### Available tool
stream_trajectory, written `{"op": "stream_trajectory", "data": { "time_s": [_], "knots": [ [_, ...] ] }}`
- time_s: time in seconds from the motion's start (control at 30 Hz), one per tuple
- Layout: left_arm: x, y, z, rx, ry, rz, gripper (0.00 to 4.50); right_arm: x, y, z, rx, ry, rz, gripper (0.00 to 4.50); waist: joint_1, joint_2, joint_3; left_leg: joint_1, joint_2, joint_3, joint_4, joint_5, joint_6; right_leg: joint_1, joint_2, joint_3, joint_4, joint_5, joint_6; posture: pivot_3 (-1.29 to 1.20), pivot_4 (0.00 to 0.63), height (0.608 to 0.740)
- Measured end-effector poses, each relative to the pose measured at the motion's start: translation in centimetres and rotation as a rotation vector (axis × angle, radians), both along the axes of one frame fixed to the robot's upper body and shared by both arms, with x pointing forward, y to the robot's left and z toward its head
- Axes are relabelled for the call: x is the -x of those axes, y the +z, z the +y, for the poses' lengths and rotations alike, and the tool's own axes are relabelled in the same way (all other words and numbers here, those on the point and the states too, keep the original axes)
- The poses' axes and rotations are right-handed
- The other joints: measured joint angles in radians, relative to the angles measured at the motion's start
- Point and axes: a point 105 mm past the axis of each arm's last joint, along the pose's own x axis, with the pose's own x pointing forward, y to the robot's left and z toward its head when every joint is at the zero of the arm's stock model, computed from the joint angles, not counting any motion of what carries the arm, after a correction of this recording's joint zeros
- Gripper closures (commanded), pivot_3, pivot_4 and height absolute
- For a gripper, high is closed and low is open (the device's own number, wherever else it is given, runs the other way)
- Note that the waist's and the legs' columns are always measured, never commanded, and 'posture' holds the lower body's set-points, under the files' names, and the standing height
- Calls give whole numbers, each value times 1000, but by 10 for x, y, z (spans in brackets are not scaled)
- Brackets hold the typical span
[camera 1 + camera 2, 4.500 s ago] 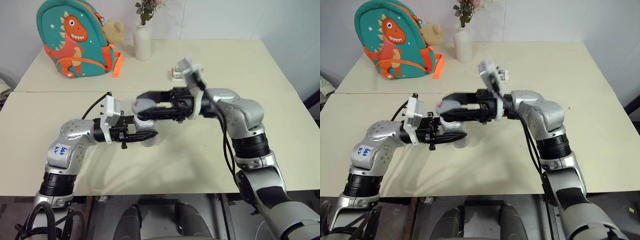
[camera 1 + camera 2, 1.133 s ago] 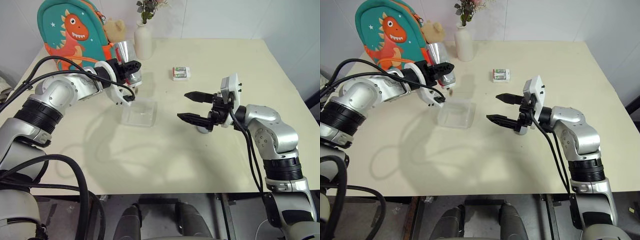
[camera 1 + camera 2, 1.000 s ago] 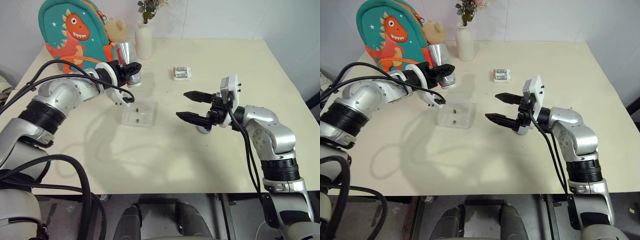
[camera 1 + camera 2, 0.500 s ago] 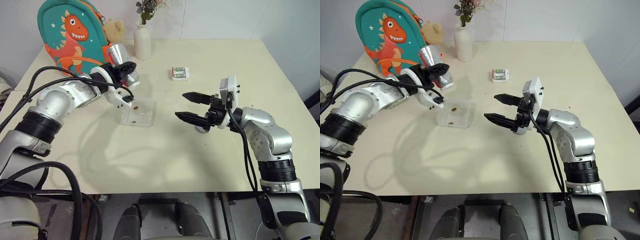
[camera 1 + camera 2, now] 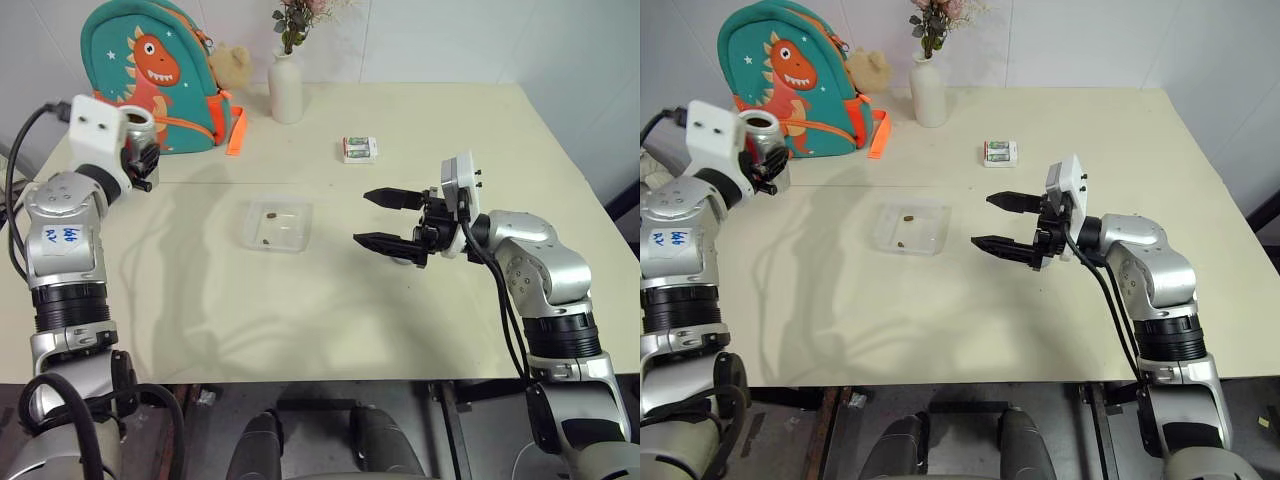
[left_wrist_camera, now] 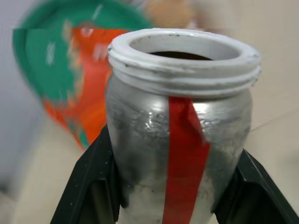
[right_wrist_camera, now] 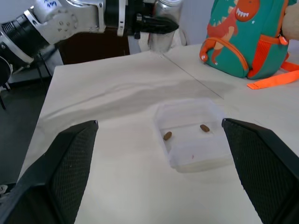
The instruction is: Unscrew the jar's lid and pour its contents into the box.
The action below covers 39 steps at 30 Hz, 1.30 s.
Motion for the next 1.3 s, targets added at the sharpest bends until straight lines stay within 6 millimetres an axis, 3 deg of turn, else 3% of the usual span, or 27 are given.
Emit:
{"op": "stream_trajectory", "data": {
  "time_s": [0.13, 0.27, 0.47, 0.73, 0.77, 1.03, 1.23, 1.3],
  "knots": [
    [3, -41, 13, 231, 45, 47, 2536, -1, 0, 0, 7, 4, -5, 36, 0, 0, 0, 2, 0, 0, 0, 0, 0, 2, 0, 0, -1, 0, 0, 0, 150, 740],
    [8, -73, 15, 283, 32, -11, 2536, -5, -1, 1, 18, -1, -10, 36, 2, 0, 0, 2, 0, 0, -1, 0, -1, 2, 0, 0, -1, 1, -1, 0, 150, 740],
    [11, -83, 18, 289, 21, -122, 2536, -6, -3, 11, 18, 15, -21, 36, 4, -1, 0, 3, 0, 1, -1, 0, -2, 3, 0, 0, -3, 1, -1, 0, 150, 740],
    [19, -106, 16, 266, -31, -84, 15, -6, -2, 12, 15, 21, -27, 0, 2, -1, 0, 4, 0, 1, -5, 0, -2, 2, 0, 0, -4, 1, -1, 0, 150, 740],
    [21, -108, 17, 259, -31, -76, 15, -6, -1, 13, 15, 21, -28, 0, 1, -1, 0, 4, 0, 1, -6, 0, -2, 3, 0, 0, -5, 1, -1, 0, 150, 740],
    [65, -125, 20, 182, -33, 8, 15, -5, -3, 10, 11, 10, -40, 0, 1, -1, -1, 5, 1, 2, -8, 0, -2, 3, -1, 0, -7, 0, -2, 0, 150, 740],
    [116, -116, 15, 125, -69, 34, 15, 2, -13, -1, 63, 16, -28, 0, -1, -1, -1, 6, 1, 5, -10, -1, -3, 4, -2, 0, -11, 0, -4, 0, 150, 740],
    [131, -110, 6, 44, -142, 58, 15, 4, -13, -1, 70, 26, -43, 0, -1, -1, -1, 6, 2, 5, -10, -1, -3, 3, -2, 0, -12, -5, -12, 0, 150, 740]
  ]
}}
